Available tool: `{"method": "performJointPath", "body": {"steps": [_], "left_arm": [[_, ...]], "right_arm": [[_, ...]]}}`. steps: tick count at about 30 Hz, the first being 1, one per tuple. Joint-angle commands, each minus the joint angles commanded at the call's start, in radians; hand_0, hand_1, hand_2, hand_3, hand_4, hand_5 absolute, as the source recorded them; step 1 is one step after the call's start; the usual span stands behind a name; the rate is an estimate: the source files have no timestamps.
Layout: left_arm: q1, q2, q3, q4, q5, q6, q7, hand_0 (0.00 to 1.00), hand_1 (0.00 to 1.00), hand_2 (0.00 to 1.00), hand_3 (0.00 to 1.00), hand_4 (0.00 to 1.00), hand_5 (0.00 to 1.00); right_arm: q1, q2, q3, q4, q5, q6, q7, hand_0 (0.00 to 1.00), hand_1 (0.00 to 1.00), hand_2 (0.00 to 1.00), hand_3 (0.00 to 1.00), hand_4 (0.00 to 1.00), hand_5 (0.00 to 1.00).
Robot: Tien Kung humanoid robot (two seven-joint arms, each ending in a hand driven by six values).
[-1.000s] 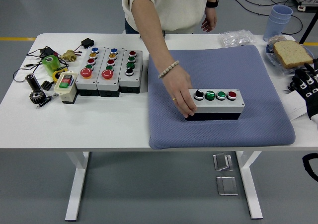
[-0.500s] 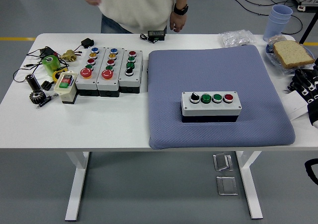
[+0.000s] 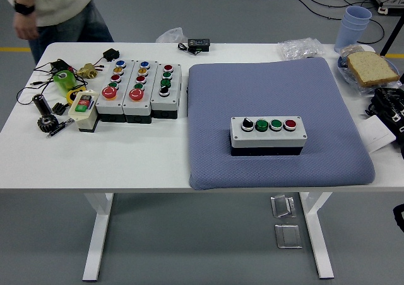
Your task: Pick up the button,place it on the desk,press the button,press the button
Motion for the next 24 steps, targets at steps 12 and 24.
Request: {"method": "performJointPath", "body": {"steps": [12,24], "left_arm": [[-0.007,0.0,0.006,0.0,0.012,-0.005,-0.002,0.546,0.421,0.425,0.427,0.262,0.427],[-0.009,0.0,0.015,0.0,-0.008,-0.004,-0.007,0.547,0.421,0.425,0.427,0.261,0.428]], "right_arm": [[-0.003,-0.012,0.009,0.008,-0.016,-0.007,0.004,0.671,0.666,0.713,0.729,0.716,0.225],[0.006,-0.019,-0.011,0.011,-0.053,-0.022,0.004,0.671,0.667,0.714,0.729,0.715,0.221]]}}
